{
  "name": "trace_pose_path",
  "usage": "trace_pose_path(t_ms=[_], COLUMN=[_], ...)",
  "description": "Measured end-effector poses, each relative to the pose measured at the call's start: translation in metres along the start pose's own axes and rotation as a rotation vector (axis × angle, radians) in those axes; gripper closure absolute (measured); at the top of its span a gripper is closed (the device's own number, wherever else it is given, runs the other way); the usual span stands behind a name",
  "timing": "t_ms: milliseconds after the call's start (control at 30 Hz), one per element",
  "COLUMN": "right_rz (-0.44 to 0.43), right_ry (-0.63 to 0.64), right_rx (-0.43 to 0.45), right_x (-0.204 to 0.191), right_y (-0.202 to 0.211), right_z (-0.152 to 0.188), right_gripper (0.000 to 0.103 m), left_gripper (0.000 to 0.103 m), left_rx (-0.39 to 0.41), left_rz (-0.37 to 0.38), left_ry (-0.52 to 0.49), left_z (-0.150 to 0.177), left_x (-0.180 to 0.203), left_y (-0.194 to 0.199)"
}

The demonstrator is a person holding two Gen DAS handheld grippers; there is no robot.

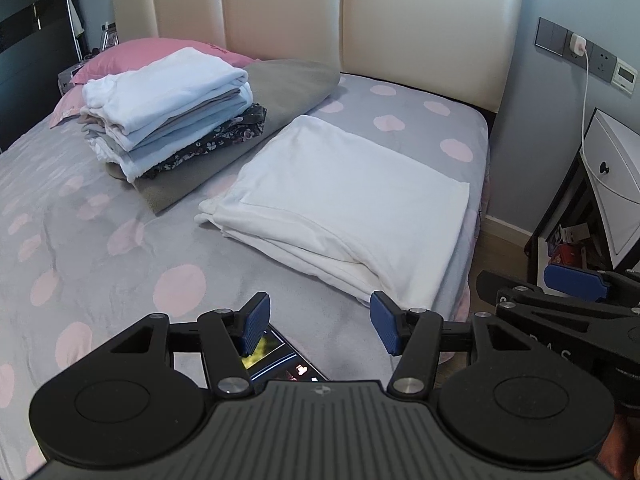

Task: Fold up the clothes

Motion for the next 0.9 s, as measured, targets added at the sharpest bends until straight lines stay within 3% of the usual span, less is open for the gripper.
trace_pose_path(t_ms=[900], right_rz=[0.011], right_ry=[0.001], right_rx=[0.023], right_x=[-0.001], right_y=[0.006], right_z=[-0.0013], right_gripper=[0.039], left_gripper=[0.049], left_rx=[0.011], left_rz=[-0.025], left_ry=[-0.009], left_z=[-0.0031], left_x=[0.0026], left_y=[0.0068])
Point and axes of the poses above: each gripper's, at about its wrist camera, not at the fingertips, and y roughly against the way its jaws point, x to its right, z to its underside, the point moved 2 cm from there along -y, roughly the way its jaws point, and after that the axes turned 11 degrees about x, right-handed, at the moved point
